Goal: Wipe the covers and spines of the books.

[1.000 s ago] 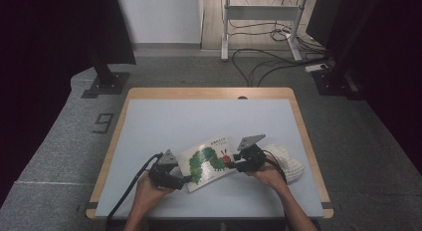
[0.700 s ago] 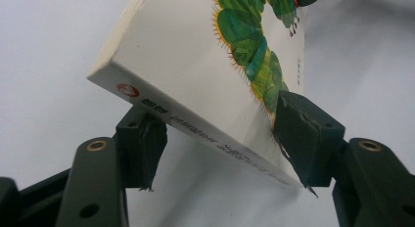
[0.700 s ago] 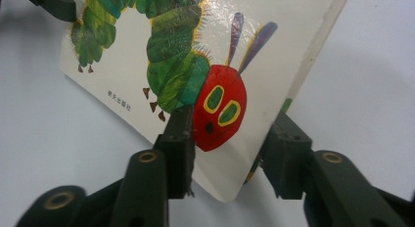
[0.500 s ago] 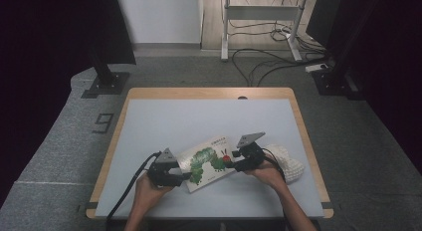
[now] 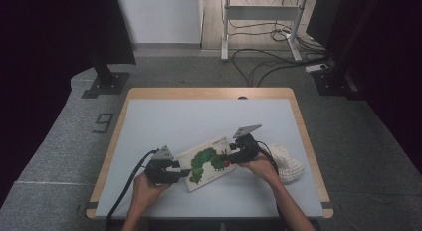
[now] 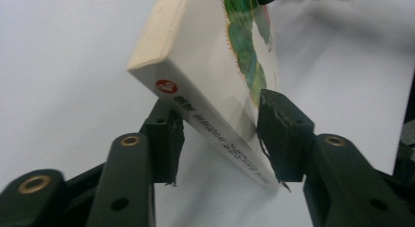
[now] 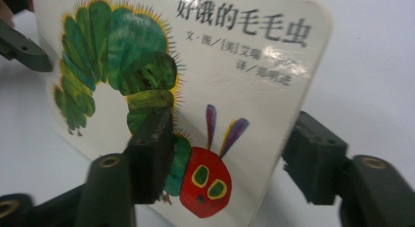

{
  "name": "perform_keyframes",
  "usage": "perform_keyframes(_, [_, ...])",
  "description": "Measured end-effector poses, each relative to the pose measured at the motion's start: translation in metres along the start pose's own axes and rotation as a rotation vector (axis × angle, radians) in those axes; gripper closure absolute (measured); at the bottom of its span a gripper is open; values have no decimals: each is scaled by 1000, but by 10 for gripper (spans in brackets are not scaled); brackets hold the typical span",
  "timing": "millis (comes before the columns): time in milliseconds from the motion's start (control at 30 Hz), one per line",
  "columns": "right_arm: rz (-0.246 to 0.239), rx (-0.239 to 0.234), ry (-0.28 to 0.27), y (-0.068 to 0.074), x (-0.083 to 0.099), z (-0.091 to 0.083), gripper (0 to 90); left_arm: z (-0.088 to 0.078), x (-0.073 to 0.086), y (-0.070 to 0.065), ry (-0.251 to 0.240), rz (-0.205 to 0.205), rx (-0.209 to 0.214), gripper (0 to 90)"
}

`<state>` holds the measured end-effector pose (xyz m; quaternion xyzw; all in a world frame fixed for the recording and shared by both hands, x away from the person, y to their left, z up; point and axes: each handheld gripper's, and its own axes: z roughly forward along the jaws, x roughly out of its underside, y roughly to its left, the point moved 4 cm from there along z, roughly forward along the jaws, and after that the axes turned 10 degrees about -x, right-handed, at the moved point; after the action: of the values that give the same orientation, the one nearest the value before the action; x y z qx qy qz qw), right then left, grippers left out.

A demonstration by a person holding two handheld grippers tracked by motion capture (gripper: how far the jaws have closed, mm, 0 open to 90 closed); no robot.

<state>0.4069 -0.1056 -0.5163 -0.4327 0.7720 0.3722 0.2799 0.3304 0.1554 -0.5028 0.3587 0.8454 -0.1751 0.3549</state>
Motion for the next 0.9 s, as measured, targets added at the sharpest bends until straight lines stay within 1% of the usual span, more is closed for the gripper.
perform_keyframes(33, [-2, -5, -9, -1, 0, -3, 442, -2, -2, 2, -16, -6, 1, 563])
perform_keyframes(67, [-2, -5, -9, -1, 0, -3, 442, -2, -2, 2, -16, -6, 1, 574])
perform_keyframes(100, [0, -9, -23, 0, 1, -7, 474, -3, -5, 3, -22, -3, -2, 587])
perform_keyframes(133, [-2, -10, -31, 0, 1, -9, 485, -4, -7, 3, -25, 2, -8, 595])
perform_keyframes(267, [-6, -10, -61, 2, 0, -15, 522, -9, -12, 6, -39, -9, -13, 661])
perform_keyframes(333, [-7, -15, -69, 3, -1, -17, 537, -11, -14, 7, -38, 3, -24, 680])
perform_keyframes(367, [-11, -12, -68, 4, -2, -18, 538, -11, -16, 7, -33, 10, -32, 681])
perform_keyframes(400, [-15, -4, -67, 4, -2, -18, 539, -11, -16, 7, -33, 10, -32, 681])
perform_keyframes(433, [-19, 0, -65, 5, -2, -18, 540, -12, -18, 8, -30, 16, -46, 680])
perform_keyframes(567, [-36, 17, -70, 7, -5, -18, 542, -14, -23, 11, -32, 25, -58, 677])
perform_keyframes(600, [-44, 31, -82, 8, -8, -20, 543, -15, -27, 12, -39, 33, -67, 674])
perform_keyframes(733, [-65, 48, -103, 10, -14, -24, 555, -17, -34, 17, -48, 53, -107, 655])
perform_keyframes(767, [-74, 54, -104, 10, -15, -24, 559, -16, -35, 18, -48, 58, -120, 648])
perform_keyframes(800, [-83, 64, -107, 10, -16, -24, 561, -16, -35, 18, -48, 58, -120, 640])
perform_keyframes(833, [-90, 74, -108, 10, -18, -23, 561, -14, -36, 20, -45, 69, -146, 635])
perform_keyframes(900, [-102, 93, -100, 10, -19, -21, 562, -10, -35, 23, -40, 79, -164, 628])
